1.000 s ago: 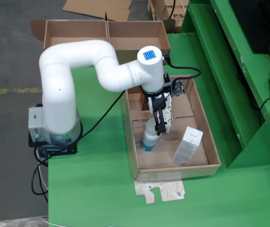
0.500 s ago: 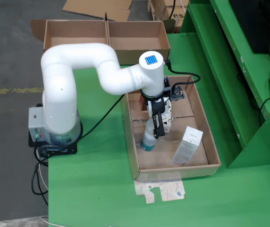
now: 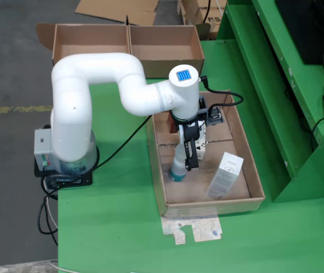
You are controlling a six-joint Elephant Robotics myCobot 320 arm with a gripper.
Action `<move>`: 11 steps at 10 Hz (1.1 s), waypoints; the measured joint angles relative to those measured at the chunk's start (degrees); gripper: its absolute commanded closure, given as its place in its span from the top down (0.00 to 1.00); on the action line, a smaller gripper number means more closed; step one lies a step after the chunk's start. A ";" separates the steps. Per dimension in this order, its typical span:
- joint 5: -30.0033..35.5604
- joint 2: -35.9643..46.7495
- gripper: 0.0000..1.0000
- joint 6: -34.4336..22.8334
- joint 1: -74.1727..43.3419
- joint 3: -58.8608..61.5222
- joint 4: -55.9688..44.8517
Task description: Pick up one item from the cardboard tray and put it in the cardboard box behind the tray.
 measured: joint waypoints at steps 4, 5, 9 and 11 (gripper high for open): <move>0.70 -3.51 1.00 -2.38 -4.65 4.40 -1.15; 0.70 -3.60 1.00 -2.38 -4.65 4.48 -1.32; 0.70 -3.60 1.00 -2.38 -4.47 4.40 -1.15; 0.70 -3.95 1.00 -2.38 -4.39 3.08 0.26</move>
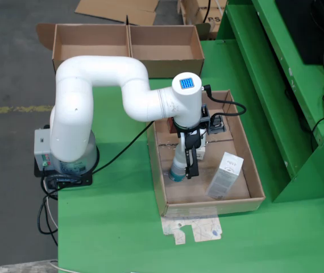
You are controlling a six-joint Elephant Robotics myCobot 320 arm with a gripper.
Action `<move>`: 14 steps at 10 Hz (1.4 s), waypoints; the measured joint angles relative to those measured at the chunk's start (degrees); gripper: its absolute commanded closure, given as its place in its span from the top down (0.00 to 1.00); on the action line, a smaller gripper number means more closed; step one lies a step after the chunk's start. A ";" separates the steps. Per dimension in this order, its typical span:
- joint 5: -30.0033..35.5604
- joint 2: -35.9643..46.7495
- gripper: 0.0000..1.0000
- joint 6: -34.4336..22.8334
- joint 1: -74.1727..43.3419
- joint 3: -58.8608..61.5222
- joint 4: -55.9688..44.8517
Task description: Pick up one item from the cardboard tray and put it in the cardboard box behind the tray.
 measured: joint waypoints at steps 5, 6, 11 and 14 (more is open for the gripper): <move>0.00 -0.62 1.00 0.09 0.80 -2.29 0.79; 0.00 -1.14 1.00 0.09 1.06 -1.41 0.00; -0.09 -6.94 1.00 -1.22 3.07 5.80 -6.15; -0.88 -7.47 1.00 -0.79 3.42 8.79 -4.75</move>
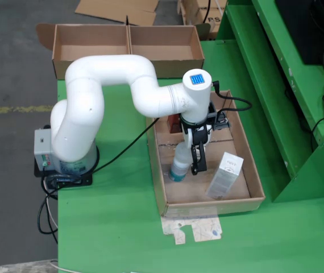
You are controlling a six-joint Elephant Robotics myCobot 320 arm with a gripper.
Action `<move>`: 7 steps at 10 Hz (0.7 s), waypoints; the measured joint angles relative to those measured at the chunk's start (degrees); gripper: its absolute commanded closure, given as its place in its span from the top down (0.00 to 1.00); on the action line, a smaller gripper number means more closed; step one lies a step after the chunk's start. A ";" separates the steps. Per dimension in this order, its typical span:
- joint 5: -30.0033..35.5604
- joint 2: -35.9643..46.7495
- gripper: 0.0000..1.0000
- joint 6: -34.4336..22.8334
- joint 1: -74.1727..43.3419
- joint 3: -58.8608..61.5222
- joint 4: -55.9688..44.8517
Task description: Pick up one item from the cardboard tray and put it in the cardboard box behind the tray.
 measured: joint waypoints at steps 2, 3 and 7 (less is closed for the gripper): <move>-0.62 -0.18 1.00 1.67 1.23 0.70 -0.87; -1.05 -0.62 1.00 2.20 1.14 1.23 -1.31; -1.67 -1.32 1.00 3.52 1.67 2.19 -1.49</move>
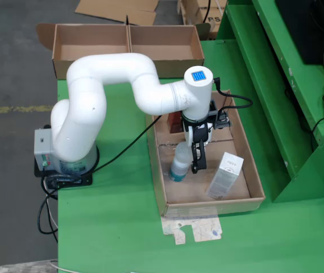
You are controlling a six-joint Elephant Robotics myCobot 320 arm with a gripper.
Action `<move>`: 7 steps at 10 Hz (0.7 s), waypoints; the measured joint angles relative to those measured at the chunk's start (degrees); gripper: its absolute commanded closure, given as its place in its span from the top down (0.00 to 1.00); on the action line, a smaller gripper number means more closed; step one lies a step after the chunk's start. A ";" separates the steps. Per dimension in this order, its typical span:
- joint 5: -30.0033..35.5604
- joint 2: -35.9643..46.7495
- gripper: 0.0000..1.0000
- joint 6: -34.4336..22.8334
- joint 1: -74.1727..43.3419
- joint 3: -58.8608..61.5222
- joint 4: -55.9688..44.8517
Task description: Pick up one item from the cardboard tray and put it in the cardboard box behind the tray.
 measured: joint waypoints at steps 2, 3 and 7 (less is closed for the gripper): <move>0.26 -0.26 1.00 -0.79 -0.17 0.71 -0.26; 0.44 -0.61 1.00 -0.88 -0.26 1.59 -0.44; -0.18 -1.67 1.00 -1.58 -0.35 2.38 0.00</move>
